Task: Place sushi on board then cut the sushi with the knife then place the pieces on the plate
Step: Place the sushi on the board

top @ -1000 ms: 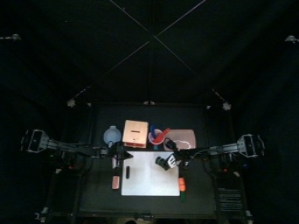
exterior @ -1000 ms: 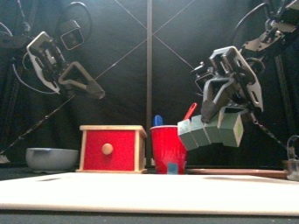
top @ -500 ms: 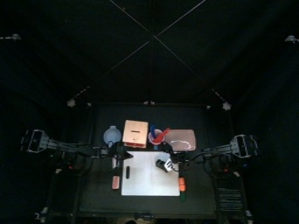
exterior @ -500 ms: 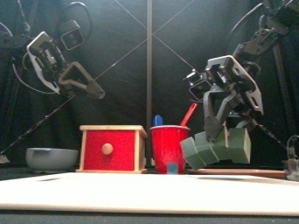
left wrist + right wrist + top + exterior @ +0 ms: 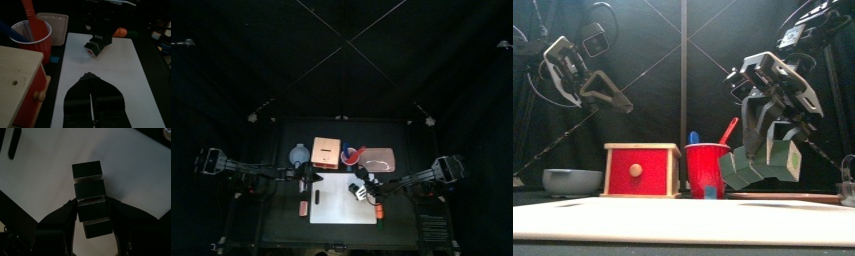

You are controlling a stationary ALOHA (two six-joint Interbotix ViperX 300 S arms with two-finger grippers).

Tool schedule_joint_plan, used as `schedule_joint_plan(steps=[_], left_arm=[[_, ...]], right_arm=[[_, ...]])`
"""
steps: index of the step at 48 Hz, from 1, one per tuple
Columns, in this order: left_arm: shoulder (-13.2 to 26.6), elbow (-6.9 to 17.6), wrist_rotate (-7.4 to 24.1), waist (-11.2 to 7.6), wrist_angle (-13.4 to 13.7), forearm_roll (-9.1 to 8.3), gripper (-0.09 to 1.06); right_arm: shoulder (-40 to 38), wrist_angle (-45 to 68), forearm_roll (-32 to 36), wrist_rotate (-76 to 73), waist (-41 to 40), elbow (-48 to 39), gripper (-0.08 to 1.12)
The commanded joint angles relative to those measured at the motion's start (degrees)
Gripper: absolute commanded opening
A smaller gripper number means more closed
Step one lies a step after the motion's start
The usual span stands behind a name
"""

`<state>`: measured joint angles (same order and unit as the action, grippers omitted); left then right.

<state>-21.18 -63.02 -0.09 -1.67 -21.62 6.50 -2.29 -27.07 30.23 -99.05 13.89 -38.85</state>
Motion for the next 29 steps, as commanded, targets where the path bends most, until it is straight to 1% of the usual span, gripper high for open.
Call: schedule_joint_plan(steps=[1, 8, 12, 23, 29], left_arm=[[-0.1, 0.7, 0.0, -0.09, -0.3, 0.0, -0.02], [-0.1, 0.7, 0.1, -0.09, -0.3, 0.0, -0.02], [-0.1, 0.7, 0.1, 0.26, -0.3, 0.0, -0.02], [-0.1, 0.4, 0.2, 0.35, -0.2, 0.0, -0.02], [-0.1, 0.4, 0.1, 0.44, -0.2, 0.0, -0.02]], right_arm=[[-0.4, -1.3, 3.0, -5.2, 1.3, 3.1, 0.66], [1.1, -3.5, 4.2, -11.2, 2.0, 5.6, 0.66], [2.4, -5.5, 4.3, -13.8, 2.5, 7.5, 0.66], [7.8, -14.3, 5.3, -20.3, 4.0, 14.9, 0.67], [10.9, -17.3, 6.0, -24.2, 4.6, 18.7, 0.67]])
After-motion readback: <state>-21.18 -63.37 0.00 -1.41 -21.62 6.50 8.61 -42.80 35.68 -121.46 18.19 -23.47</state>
